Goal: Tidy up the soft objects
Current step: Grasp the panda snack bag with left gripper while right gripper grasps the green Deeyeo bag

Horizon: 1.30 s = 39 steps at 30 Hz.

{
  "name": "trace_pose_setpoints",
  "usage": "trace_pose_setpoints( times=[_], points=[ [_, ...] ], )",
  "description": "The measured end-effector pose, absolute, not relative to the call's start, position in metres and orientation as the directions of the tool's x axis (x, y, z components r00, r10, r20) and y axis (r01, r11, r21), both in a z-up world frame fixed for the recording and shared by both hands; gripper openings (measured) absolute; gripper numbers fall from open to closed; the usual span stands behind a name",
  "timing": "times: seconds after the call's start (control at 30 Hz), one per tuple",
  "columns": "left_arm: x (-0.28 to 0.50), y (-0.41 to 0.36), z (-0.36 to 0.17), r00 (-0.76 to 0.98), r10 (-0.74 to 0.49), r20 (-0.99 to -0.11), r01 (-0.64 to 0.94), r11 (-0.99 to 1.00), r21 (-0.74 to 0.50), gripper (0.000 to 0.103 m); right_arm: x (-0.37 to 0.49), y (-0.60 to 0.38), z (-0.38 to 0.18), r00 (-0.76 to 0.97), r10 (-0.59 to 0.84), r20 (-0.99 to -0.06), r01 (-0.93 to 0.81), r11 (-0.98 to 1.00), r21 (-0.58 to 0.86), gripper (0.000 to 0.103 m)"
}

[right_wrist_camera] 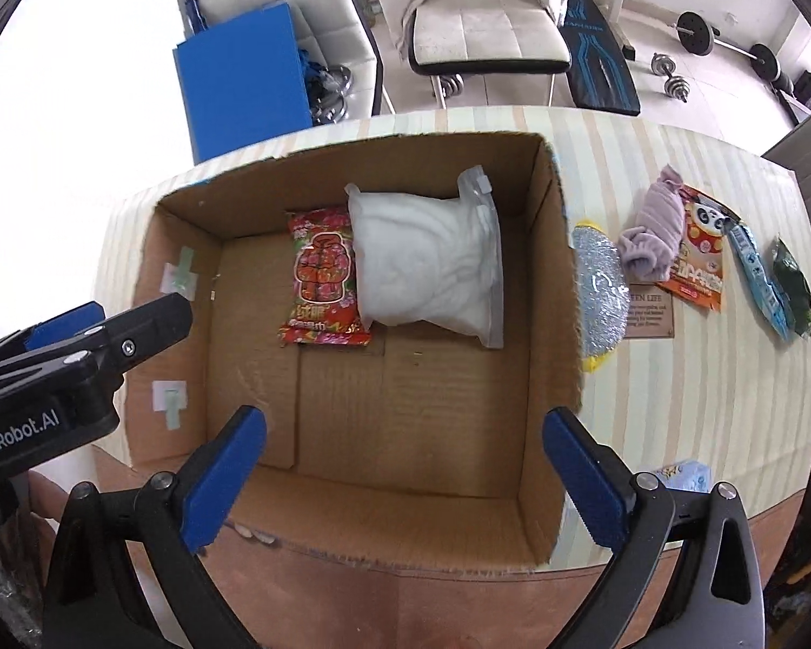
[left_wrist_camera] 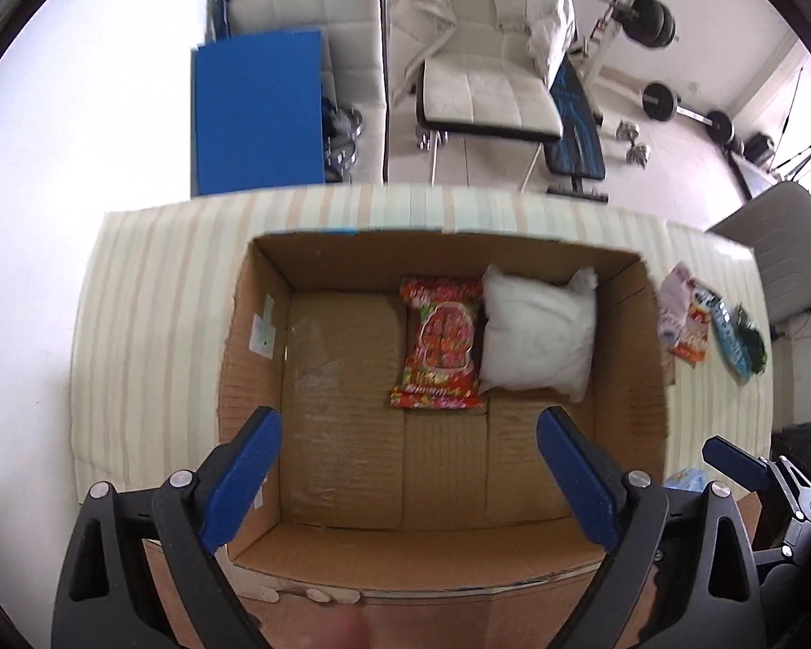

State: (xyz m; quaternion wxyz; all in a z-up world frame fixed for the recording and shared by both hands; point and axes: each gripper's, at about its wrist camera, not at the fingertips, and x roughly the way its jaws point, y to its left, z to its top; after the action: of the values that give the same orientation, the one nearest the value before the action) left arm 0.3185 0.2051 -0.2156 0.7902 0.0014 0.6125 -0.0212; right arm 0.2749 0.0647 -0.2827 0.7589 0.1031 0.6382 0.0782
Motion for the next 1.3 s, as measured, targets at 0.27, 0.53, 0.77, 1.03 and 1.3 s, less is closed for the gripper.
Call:
trace_pose_setpoints(
  times=[0.27, 0.53, 0.77, 1.03, 1.3],
  points=[
    [0.307, 0.125, -0.151, 0.424, -0.169, -0.89, 0.054, 0.985, -0.162, 0.097, 0.246, -0.044, -0.233, 0.376, 0.248, -0.893, 0.051, 0.956, 0.288, 0.103],
    [0.346, -0.05, -0.19, 0.253, -0.242, -0.937, 0.197, 0.961, -0.195, 0.097, 0.273, -0.225, -0.24, 0.299, 0.07, -0.952, 0.149, 0.982, 0.119, 0.103],
    [0.392, -0.177, -0.3, 0.033, -0.149, -0.988, 0.215, 0.967, -0.139, 0.08, 0.338, -0.331, -0.311, 0.142, -0.002, -0.99, 0.033, 0.999, 0.002, 0.103],
    [0.436, -0.202, -0.406, -0.089, 0.087, -0.992, 0.269, 0.961, 0.06, 0.075, 0.395, -0.376, -0.396, -0.016, 0.096, -0.995, -0.004, 0.995, 0.096, 0.103],
    [0.445, -0.201, -0.446, -0.178, 0.068, -0.982, 0.26, 0.965, 0.02, 0.075, 0.412, -0.382, -0.459, -0.127, 0.162, -0.979, 0.013, 0.987, 0.162, 0.085]
  ],
)
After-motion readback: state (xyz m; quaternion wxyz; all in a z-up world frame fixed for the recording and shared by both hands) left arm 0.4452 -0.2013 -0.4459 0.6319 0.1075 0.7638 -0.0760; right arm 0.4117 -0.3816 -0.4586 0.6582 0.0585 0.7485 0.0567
